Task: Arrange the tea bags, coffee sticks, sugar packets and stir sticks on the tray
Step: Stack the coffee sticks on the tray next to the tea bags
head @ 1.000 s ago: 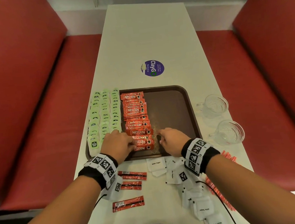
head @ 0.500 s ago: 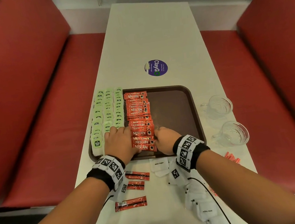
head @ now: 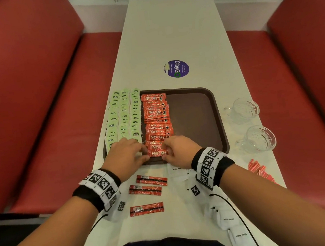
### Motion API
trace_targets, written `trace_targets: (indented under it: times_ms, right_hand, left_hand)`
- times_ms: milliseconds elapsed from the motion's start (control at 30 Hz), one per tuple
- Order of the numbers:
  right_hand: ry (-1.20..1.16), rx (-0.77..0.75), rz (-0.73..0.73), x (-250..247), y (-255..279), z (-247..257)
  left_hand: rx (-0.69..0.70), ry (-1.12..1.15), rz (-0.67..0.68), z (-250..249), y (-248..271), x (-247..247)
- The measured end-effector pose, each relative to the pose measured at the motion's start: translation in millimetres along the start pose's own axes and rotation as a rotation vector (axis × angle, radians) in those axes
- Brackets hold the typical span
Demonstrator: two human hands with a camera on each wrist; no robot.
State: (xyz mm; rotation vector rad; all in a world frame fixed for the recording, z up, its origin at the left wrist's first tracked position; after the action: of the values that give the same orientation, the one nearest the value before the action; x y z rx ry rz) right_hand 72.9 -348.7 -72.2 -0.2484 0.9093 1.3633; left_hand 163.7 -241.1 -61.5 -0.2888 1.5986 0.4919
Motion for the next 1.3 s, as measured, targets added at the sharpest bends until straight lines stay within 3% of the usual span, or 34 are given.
trace_targets:
  times_ms: [167,433,633,733,933,1033,1133,1233,1300]
  right_hand:
    - [0.089,-0.076,0.188,47,11,28]
    - [0.450,-0.064,0.183,82,8,42]
    - [0.399,-0.029,0.272,87,8,38]
    - [0.246,-0.015,0.243,75,13,36]
    - [-0.089,-0.074,0.088,40,21,31]
    - [-0.214,-0.050,0.022,20,24,20]
    - [-0.276,-0.044,0.065,11,29,14]
    - [-0.291,-0.063,0.094,6,31,7]
    - [-0.296,-0.091,0.066,1,31,2]
  left_hand:
    - [0.209,-0.121,0.170,-8,42,35]
    - [0.237,-0.226,0.193,-15,66,53]
    - [0.237,-0.308,0.249,-18,65,57]
    - [0.234,-0.271,0.268,-17,64,55]
    - [0.172,-0.085,0.044,-12,52,14]
    - [0.237,-0.092,-0.182,-23,47,-14]
    - [0.313,-0.112,-0.358,-39,44,-36]
    - [0.350,-0.094,-0.430,-52,39,-44]
    - [0.321,-0.031,-0.398,-52,33,-42]
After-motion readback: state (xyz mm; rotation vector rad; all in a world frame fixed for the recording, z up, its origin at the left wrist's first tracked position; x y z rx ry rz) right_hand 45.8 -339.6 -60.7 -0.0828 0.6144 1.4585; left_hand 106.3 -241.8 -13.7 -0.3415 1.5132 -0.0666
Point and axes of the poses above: each hand's wrist, its own y-axis away from the middle knuckle, its own x-axis out of the palm, z = x × y, the point moved 10 cm from there along -y, towards the middle knuckle, and after that the axes turned 15 degrees about -y, right-handed, at the moved point
